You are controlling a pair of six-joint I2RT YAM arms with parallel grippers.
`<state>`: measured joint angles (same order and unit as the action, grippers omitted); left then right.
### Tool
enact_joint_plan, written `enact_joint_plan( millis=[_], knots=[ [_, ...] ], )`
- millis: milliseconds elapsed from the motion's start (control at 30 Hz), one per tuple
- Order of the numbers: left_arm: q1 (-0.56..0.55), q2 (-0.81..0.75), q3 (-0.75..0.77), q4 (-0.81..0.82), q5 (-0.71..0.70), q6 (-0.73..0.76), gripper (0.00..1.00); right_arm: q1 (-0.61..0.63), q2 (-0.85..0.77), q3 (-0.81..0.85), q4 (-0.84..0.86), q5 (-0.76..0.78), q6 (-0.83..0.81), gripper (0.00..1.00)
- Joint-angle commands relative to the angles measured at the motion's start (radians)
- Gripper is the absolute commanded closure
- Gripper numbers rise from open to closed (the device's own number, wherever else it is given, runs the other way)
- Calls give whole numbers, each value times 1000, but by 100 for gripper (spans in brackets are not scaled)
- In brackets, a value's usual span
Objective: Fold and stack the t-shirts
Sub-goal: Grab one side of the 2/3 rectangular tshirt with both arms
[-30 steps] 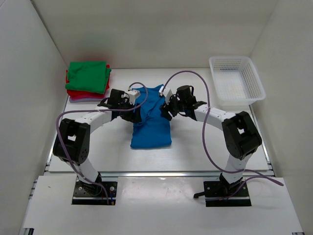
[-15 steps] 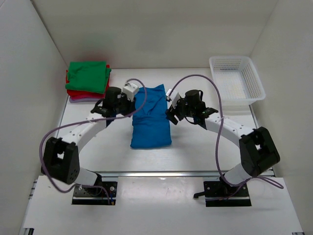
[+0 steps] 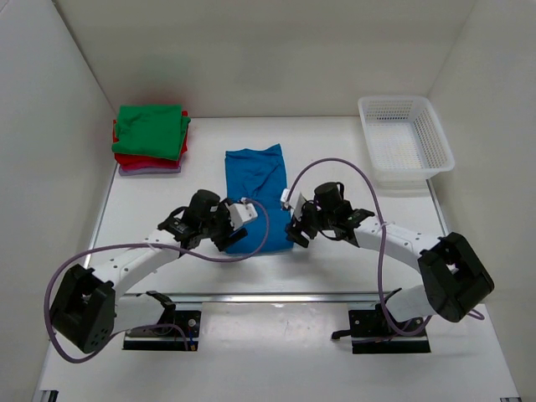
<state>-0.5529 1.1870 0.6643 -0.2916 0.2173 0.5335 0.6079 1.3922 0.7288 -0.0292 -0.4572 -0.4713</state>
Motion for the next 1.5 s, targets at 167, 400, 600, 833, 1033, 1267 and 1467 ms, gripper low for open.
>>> enact_joint_plan(
  millis=[167,400,600,833,1033,1267,1467],
  knots=[
    [-16,-105,-164,40,11,233,20,44,-7,-60,103,-17,-33,32],
    [-31,-138,-206,89,73,296,9,53,30,-66,130,-6,-64,30],
    [-62,-121,-224,152,85,295,11,64,53,-85,163,-8,-47,15],
    [-78,-107,-220,134,88,316,18,85,38,-109,164,-18,-67,24],
    [-99,-84,-207,77,80,384,22,122,8,-140,176,32,-79,23],
    [-119,-20,-170,46,33,396,20,136,-18,-134,192,43,-79,23],
    [-117,45,-152,49,-4,370,24,148,17,-153,221,37,-92,24]
  ],
)
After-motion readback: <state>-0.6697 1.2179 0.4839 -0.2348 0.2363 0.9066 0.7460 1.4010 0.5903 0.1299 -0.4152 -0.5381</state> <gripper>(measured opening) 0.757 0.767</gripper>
